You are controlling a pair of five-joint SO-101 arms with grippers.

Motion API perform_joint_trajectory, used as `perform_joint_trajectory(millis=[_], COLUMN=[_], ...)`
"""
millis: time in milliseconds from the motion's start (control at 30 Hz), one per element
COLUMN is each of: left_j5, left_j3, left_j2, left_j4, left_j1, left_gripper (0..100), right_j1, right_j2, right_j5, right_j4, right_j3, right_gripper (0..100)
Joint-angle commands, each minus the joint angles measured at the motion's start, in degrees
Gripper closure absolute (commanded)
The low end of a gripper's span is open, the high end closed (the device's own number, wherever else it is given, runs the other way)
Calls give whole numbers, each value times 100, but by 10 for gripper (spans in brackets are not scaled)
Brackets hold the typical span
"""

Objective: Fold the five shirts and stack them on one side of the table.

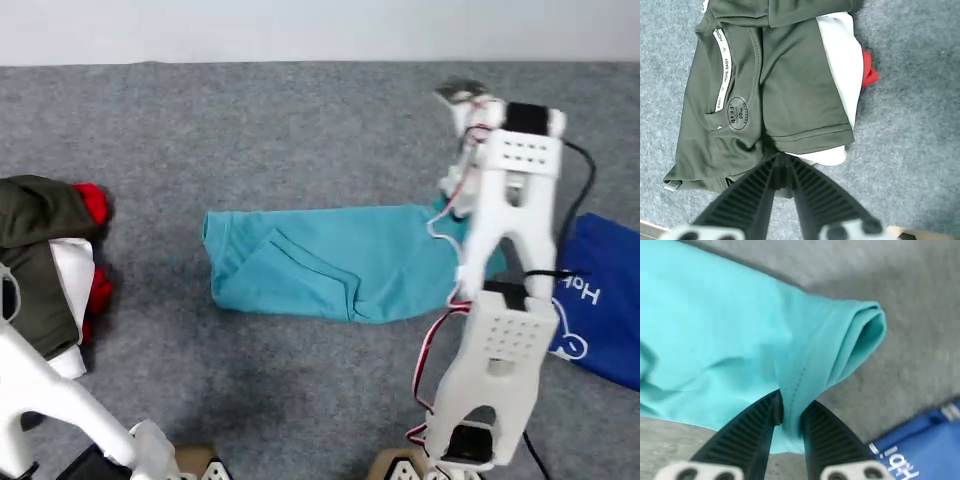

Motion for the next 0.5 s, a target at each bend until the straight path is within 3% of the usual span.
perform_joint_trajectory(millis=[0,467], left_j5=[-18,387], left_j3=[-189,154], left_j2=[-185,-185], left_j4=[132,132], left_j1=[26,44], left_gripper=[995,995], right_j1=[-637,-3275], right_j2=[-655,-752], right_j5=[-132,-835], right_j4=[251,-31], right_j3=[-26,-70], right_gripper=[988,988])
